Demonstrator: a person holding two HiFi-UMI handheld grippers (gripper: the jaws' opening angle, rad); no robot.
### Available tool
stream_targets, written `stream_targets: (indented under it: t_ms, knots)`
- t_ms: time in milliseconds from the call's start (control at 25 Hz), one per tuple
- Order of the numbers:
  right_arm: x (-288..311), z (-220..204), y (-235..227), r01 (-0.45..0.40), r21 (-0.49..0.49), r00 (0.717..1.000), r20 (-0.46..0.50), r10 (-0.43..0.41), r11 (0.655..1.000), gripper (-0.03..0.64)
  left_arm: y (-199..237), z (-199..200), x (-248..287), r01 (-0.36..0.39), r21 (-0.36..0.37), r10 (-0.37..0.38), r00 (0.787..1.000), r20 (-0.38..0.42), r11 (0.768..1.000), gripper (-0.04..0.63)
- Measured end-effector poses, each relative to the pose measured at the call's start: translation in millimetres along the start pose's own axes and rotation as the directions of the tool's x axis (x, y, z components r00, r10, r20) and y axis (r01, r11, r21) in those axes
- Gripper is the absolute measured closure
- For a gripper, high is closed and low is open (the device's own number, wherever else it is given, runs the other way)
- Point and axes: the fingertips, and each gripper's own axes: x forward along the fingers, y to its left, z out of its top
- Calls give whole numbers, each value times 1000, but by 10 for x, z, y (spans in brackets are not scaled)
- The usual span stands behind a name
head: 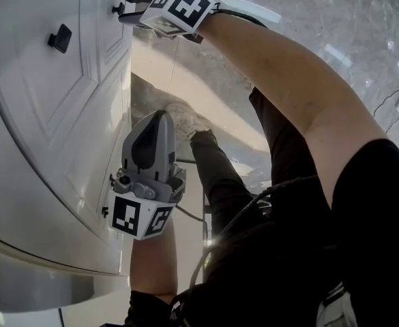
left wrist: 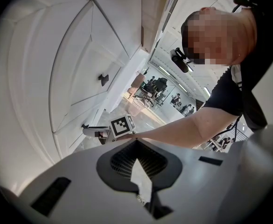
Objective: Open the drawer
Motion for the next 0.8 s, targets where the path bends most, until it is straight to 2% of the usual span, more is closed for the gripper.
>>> stream_targets:
  t_ms: [160, 440, 640, 800]
  knots:
    - [73, 63, 17, -1, -10, 1000, 2, 1, 1000, 460, 16, 12, -8, 6, -4, -6, 1000, 0, 1000, 604]
    - [154, 47, 9, 69, -142, 996, -41, -75, 987, 477, 14, 12, -31, 15, -10, -15, 1000, -2, 1000, 604]
    - [155, 36, -3, 115, -278, 987, -74, -141, 954, 479, 9, 24, -35, 16, -13, -16, 1000, 0, 1000, 604]
    - [147, 35, -10, 153, -351, 978, -78, -192, 924, 480, -19, 12, -24, 22, -18, -22, 1000, -1, 1000, 604]
